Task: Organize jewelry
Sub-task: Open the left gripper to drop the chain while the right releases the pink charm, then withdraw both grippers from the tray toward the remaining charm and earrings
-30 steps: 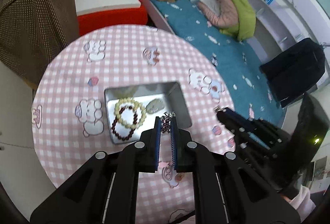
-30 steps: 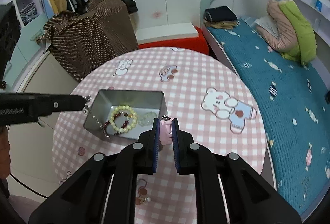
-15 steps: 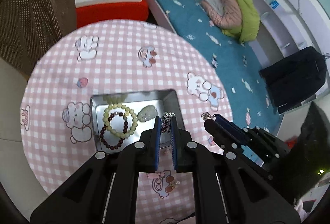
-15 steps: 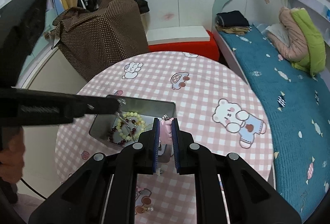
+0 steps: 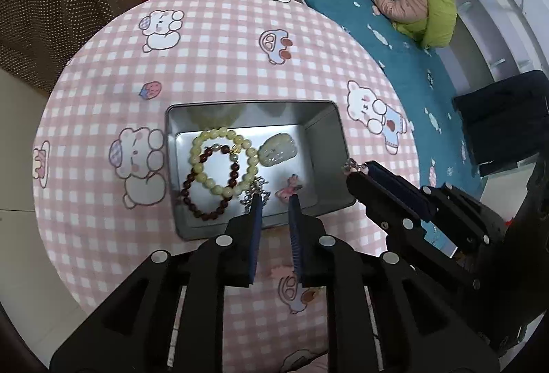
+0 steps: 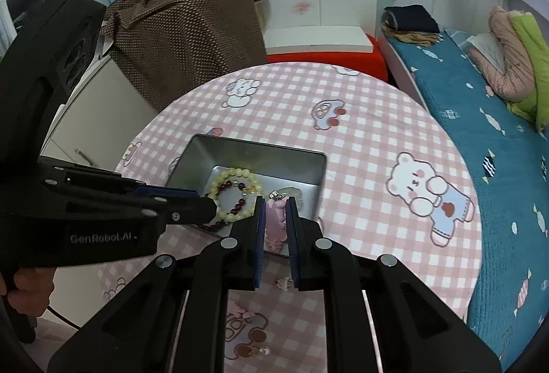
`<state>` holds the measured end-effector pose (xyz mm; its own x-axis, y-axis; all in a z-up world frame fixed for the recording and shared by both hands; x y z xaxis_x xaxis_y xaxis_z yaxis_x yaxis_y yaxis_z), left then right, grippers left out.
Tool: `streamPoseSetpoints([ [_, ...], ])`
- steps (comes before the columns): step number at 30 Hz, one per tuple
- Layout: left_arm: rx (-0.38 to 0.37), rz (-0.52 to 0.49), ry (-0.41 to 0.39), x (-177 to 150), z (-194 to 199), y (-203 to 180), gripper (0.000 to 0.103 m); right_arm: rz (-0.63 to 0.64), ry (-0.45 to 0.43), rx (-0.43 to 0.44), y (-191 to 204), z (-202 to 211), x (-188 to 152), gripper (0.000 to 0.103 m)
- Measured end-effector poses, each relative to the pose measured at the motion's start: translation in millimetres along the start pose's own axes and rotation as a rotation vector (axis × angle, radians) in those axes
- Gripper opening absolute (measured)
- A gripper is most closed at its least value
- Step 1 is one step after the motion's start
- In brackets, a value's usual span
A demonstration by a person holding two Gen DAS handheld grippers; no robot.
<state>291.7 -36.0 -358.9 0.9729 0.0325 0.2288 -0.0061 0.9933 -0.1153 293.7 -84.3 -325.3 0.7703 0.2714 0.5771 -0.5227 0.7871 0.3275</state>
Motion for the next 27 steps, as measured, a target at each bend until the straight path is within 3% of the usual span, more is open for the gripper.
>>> streamPoseSetpoints([
  [2, 0.015, -0.005, -0.004, -1.8, 1.9, 3.8, 0.024, 0.012, 0.007, 0.013, 5.3, -3.3, 0.0, 0.011],
  [7, 0.038, 0.000, -0.020, -4.9, 9.3, 13.0, 0.025, 0.030, 0.024, 0.043, 14.1, -11.0, -0.4, 0.011],
  [11, 0.057, 0.000, -0.033, -6.9, 14.1, 18.5, 0.034, 0.028, 0.030, 0.038, 15.5, -11.8, -1.5, 0.012],
  [27, 0.059, -0.037, -0.068, -22.3, 27.4, 18.1, 0.038, -0.025, 0.007, -0.043, 5.3, 8.9, -13.4, 0.014],
])
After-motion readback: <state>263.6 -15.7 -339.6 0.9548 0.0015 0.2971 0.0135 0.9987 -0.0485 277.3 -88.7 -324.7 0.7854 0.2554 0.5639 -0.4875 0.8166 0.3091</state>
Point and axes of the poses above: each gripper's, at about its wrist camera, not at the fingertips, and z roughly against the way its jaws point, y to its left, x to its top, the point moved 10 cm from there along -z, roughly the way its jaws point, and after that the axes turned 12 degrees about x, right-handed, at the moved point
